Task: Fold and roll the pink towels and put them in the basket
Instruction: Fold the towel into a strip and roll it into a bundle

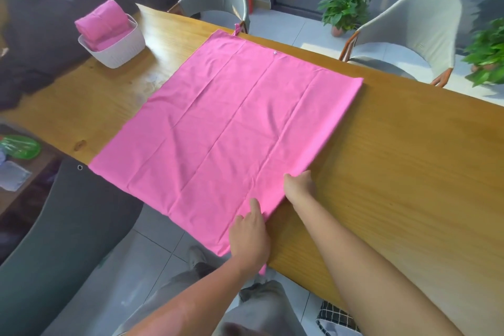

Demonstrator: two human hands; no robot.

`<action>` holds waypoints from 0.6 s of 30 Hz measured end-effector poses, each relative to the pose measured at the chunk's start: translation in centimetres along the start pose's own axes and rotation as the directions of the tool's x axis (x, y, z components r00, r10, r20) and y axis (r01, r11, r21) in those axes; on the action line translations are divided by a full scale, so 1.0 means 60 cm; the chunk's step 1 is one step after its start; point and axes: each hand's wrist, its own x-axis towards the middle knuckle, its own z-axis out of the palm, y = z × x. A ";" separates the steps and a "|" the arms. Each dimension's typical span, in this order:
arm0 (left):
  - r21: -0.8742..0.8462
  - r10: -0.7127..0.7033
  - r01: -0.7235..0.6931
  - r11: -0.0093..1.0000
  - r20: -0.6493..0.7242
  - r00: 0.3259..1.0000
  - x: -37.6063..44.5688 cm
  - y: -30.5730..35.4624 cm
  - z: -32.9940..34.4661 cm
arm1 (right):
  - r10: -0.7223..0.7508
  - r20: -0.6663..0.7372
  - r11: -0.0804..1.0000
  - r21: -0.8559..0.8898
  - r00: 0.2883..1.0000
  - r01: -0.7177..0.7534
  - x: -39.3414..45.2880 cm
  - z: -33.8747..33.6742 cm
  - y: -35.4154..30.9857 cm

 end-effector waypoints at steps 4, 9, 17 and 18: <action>0.150 0.163 -0.184 0.972 0.141 0.977 -0.009 -0.015 0.009 | -0.041 -0.111 0.998 -0.056 0.993 0.035 0.070 -0.034 -0.028; 0.175 0.265 -0.304 0.937 0.214 0.940 -0.012 -0.028 0.013 | -0.208 -0.177 0.974 0.053 0.962 0.220 0.128 -0.075 -0.041; -0.014 0.024 -0.027 1.000 -0.146 0.989 0.031 -0.038 -0.006 | -0.330 -0.104 0.942 -0.101 0.938 0.320 0.212 -0.117 -0.078; -0.018 -0.010 0.007 1.000 -0.168 0.986 0.036 -0.038 -0.011 | -0.332 -0.115 0.942 -0.095 0.936 0.322 0.216 -0.119 -0.086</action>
